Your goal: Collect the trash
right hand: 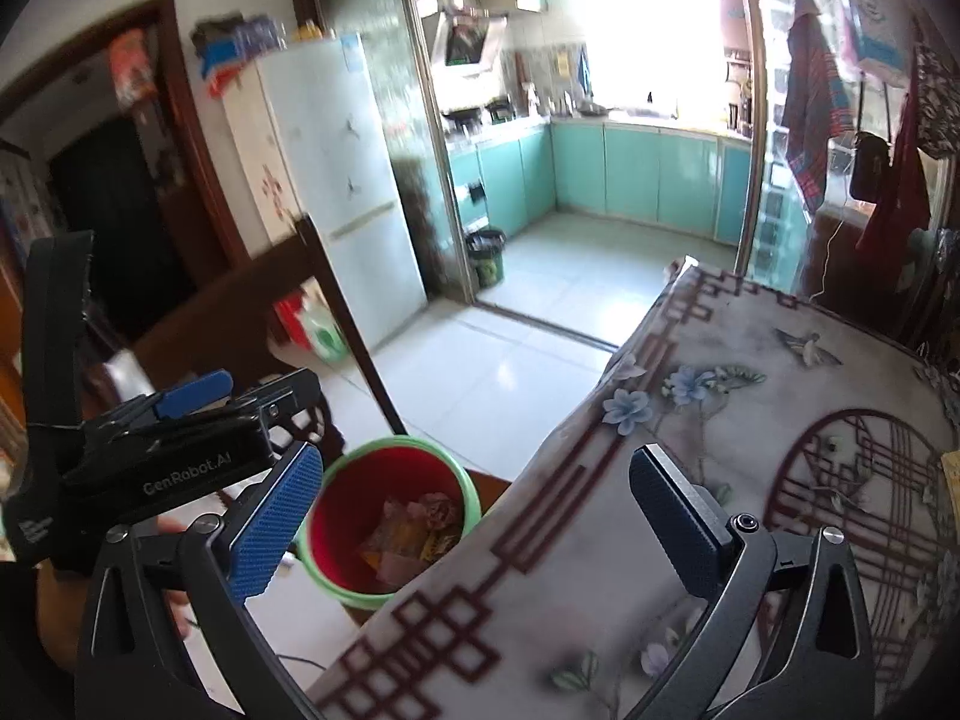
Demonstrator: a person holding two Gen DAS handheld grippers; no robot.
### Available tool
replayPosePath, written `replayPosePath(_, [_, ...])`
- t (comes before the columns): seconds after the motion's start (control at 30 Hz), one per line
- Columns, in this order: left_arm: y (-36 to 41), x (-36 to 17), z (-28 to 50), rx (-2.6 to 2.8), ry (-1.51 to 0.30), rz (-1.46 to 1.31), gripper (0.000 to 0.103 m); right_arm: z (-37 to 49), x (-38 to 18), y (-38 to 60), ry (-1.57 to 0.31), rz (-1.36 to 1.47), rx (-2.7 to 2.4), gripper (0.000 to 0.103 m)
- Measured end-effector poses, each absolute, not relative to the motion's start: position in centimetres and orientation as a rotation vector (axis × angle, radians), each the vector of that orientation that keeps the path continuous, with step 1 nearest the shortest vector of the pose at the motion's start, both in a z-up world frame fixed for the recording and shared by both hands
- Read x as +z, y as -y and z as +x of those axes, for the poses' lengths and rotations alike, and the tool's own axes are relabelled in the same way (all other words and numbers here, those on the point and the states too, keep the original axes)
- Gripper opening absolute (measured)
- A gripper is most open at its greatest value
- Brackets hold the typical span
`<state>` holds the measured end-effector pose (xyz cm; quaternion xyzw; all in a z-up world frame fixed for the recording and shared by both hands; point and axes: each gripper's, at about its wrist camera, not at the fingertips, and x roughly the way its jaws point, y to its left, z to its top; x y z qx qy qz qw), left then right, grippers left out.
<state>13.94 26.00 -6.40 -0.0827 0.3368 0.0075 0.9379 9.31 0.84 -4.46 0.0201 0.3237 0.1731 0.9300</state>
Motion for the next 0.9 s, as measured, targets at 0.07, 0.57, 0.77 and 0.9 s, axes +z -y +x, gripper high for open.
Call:
replayPosePath(0.07, [-24.5,-4.8,11.9,0.027,-0.644,-0.165,0.09,7.4,-3.5,1.1,-0.616,0.076,0.356,0.103])
replayPosePath(0.57, [-12.3,4.7,-3.0,-0.013,-0.277,-0.176,0.103,-5.1,0.9,14.7,-0.187,0.246,0.011,0.103])
replayPosePath(0.77, [-9.1,5.7,-4.9,-0.018,-0.309,-0.132,0.103,-5.6,0.9,16.3,-0.213,0.226,-0.025,0.103])
replayPosePath(0.9, [-8.1,6.1,-5.6,-0.035,-0.321,-0.155,0.103,-6.4,0.9,17.0,-0.234,0.212,-0.012,0.103])
